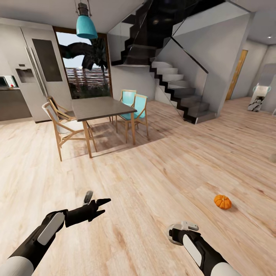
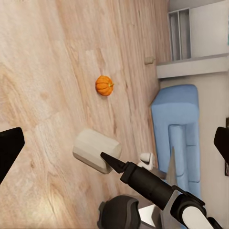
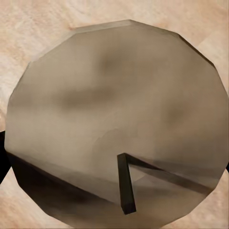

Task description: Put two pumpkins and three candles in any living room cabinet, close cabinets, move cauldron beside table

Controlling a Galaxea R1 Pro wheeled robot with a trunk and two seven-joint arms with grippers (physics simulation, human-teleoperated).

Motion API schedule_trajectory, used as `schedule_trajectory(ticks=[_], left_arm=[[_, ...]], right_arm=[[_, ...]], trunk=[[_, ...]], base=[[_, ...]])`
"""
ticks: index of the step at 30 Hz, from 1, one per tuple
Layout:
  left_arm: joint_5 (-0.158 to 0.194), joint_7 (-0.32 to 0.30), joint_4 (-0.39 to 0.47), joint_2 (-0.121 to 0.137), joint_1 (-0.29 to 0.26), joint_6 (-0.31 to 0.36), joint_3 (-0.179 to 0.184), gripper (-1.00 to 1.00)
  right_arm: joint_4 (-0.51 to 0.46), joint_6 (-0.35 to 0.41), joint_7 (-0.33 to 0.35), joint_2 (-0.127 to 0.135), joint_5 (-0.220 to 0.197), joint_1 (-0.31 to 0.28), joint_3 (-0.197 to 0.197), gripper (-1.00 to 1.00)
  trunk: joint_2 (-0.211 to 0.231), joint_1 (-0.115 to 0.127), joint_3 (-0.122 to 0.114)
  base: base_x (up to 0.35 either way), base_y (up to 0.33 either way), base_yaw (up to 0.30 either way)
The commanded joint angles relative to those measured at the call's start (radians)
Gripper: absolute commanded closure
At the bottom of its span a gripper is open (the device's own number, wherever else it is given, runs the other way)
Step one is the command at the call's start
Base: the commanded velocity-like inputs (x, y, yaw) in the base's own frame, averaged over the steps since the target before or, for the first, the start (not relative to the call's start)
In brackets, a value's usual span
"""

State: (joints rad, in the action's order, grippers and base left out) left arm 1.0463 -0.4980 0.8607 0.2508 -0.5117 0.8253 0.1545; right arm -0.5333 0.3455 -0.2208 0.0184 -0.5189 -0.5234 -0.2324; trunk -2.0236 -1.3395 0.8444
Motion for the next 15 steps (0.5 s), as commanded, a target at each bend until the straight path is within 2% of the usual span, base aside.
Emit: schedule_trajectory(ticks=[1,15], left_arm=[[0.001,-0.002,0.0,0.001,-0.001,0.002,0.002,-1.0],[0.001,-0.002,0.0,0.001,-0.001,0.003,0.002,-1.0]], right_arm=[[-0.002,0.004,-0.009,0.002,-0.01,-0.001,-0.008,1.0],[-0.002,0.004,-0.009,0.002,-0.01,-0.001,-0.008,1.0]], trunk=[[0.007,0.004,-0.002],[0.105,0.058,-0.046]], base=[[0.0,0.0,0.0],[0.0,0.0,0.0]])
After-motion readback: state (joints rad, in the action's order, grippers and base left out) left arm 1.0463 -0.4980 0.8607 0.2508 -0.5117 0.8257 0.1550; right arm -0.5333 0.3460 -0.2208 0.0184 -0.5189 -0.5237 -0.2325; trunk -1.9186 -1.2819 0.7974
